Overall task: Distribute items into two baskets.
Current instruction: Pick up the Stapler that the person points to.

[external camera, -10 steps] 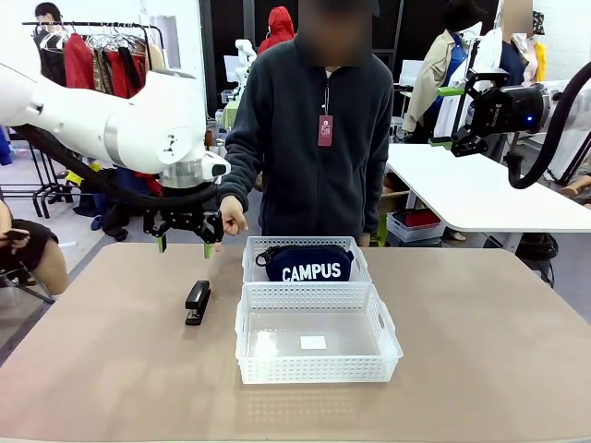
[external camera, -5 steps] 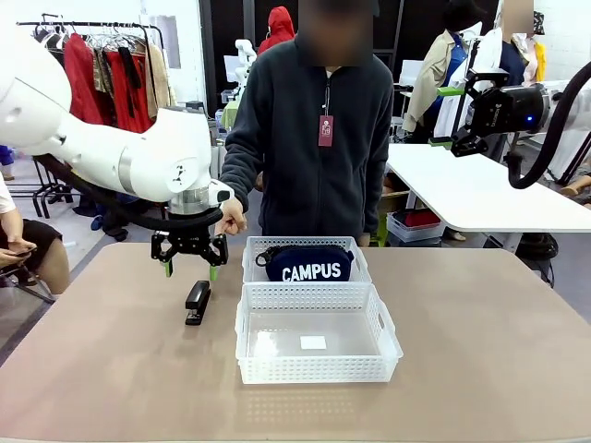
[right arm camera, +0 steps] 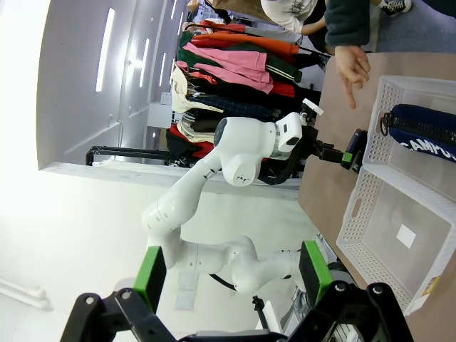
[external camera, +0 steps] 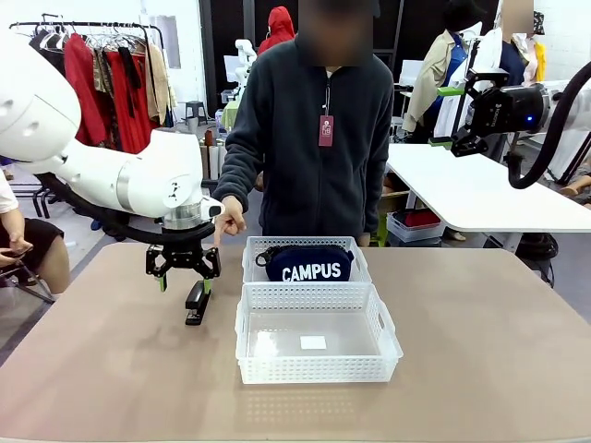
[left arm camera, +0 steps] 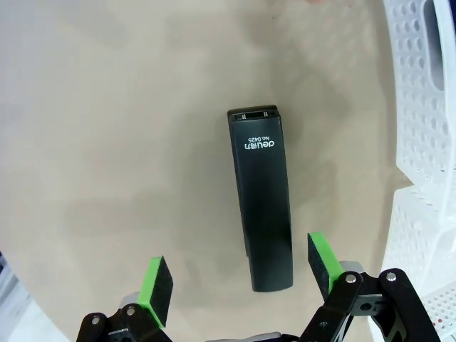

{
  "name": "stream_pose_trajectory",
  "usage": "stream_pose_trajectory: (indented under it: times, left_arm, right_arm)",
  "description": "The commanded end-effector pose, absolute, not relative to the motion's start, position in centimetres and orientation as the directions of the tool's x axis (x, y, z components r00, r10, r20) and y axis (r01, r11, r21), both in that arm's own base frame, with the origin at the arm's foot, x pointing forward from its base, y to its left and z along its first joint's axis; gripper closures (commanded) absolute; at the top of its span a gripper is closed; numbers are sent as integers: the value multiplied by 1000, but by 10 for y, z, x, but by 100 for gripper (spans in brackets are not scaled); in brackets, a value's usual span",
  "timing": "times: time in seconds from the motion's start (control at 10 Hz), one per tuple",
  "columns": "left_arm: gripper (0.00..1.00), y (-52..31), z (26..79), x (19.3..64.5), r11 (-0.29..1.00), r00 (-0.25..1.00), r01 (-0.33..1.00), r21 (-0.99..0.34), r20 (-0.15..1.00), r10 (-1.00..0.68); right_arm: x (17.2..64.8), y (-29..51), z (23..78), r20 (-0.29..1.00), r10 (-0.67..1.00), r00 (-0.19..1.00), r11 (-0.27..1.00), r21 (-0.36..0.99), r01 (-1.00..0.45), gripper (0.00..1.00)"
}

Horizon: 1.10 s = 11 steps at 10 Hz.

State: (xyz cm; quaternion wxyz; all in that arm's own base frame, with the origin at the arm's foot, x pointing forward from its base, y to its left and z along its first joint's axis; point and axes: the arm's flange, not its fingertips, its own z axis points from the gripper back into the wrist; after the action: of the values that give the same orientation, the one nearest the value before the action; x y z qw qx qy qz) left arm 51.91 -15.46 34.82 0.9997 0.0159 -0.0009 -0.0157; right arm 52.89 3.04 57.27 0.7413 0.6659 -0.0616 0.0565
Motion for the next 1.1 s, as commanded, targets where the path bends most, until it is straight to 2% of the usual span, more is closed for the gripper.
stream_pose_trajectory:
  times: [0.0, 0.3, 0.4, 0.9, 1.0]
  left_arm:
    - [0, -153, 340, 526, 999, 999, 44, -10, -7, -44]
    - [0, -155, 329, 527, 999, 999, 45, -13, -23, -45]
    - [6, -157, 327, 527, 999, 998, 52, -7, -24, -53]
    - [100, -158, 329, 525, 999, 999, 50, 0, -19, -50]
    - [100, -160, 329, 524, 999, 999, 48, -1, -18, -48]
  right_arm:
    - [528, 30, 575, 170, 0, 985, 104, 980, -169, 0]
    - [528, 30, 575, 170, 0, 985, 104, 980, -169, 0]
    - [528, 30, 575, 170, 0, 985, 104, 980, -169, 0]
    - [528, 30, 575, 170, 0, 985, 104, 980, -169, 0]
    - [528, 30, 575, 170, 0, 985, 104, 980, -169, 0]
